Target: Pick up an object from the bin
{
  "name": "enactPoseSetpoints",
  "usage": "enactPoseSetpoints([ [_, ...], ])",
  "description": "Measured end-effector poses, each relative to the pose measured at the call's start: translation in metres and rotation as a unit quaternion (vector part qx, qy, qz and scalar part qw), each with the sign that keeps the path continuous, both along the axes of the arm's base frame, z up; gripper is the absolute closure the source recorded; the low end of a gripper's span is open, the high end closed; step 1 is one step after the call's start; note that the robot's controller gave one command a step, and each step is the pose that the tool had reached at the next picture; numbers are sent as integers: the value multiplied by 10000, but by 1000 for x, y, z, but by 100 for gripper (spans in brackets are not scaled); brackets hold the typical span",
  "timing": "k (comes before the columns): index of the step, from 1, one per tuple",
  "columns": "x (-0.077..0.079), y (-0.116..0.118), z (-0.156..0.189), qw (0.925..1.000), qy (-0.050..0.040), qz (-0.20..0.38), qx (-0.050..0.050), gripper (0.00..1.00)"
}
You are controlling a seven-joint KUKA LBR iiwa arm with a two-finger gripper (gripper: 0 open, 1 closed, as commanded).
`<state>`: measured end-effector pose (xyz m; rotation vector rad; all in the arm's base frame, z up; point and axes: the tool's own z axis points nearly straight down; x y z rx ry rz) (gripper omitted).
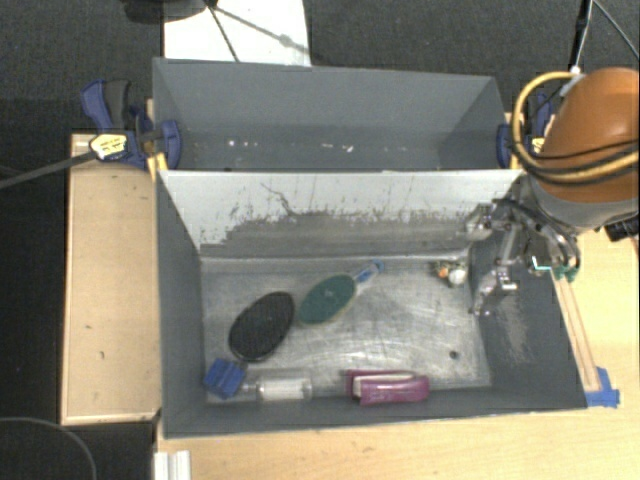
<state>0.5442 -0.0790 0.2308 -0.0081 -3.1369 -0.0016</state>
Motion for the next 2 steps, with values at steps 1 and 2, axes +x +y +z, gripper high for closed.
enactPoseSetpoints([
  [1,-11,104,-62,9995,-10,313,19,0],
  [2,21,149,-150,9994,-4,352,9,0],
])
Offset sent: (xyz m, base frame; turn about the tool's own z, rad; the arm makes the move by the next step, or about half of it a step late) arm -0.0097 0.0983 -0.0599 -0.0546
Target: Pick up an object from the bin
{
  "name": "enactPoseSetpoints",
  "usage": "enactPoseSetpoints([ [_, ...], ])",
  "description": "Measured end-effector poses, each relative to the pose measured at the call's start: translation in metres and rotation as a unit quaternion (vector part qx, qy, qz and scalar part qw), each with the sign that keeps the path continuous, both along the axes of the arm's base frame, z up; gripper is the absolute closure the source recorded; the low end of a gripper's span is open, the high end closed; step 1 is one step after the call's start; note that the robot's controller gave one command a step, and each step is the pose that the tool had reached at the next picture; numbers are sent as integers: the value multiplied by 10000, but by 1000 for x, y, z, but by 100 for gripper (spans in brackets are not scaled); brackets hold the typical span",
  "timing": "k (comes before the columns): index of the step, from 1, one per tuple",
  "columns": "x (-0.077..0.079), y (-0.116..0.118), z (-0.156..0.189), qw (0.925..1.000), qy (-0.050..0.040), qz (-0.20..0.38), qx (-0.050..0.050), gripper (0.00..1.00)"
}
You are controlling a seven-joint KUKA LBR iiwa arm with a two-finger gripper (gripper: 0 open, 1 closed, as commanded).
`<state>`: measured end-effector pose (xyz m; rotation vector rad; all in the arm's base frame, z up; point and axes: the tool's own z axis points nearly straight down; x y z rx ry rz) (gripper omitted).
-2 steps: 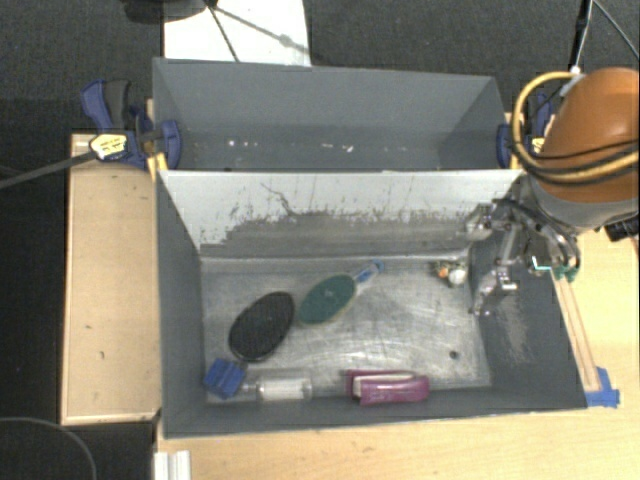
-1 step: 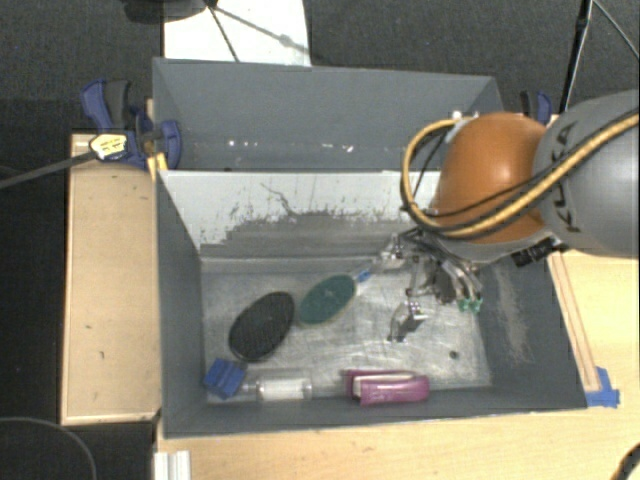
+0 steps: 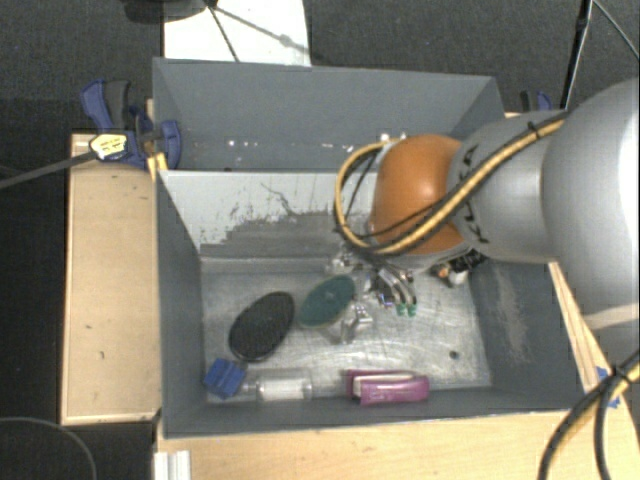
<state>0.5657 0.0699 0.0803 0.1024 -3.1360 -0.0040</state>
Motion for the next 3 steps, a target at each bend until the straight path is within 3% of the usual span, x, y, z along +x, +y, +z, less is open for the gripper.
enactPoseSetpoints([
  [1,2,-3,4,10000,-32,-3,-10,100],
  [2,22,-18,97,10000,-77,23,-11,100],
  [3,20,-35,198,9998,-81,-157,-9,100],
])
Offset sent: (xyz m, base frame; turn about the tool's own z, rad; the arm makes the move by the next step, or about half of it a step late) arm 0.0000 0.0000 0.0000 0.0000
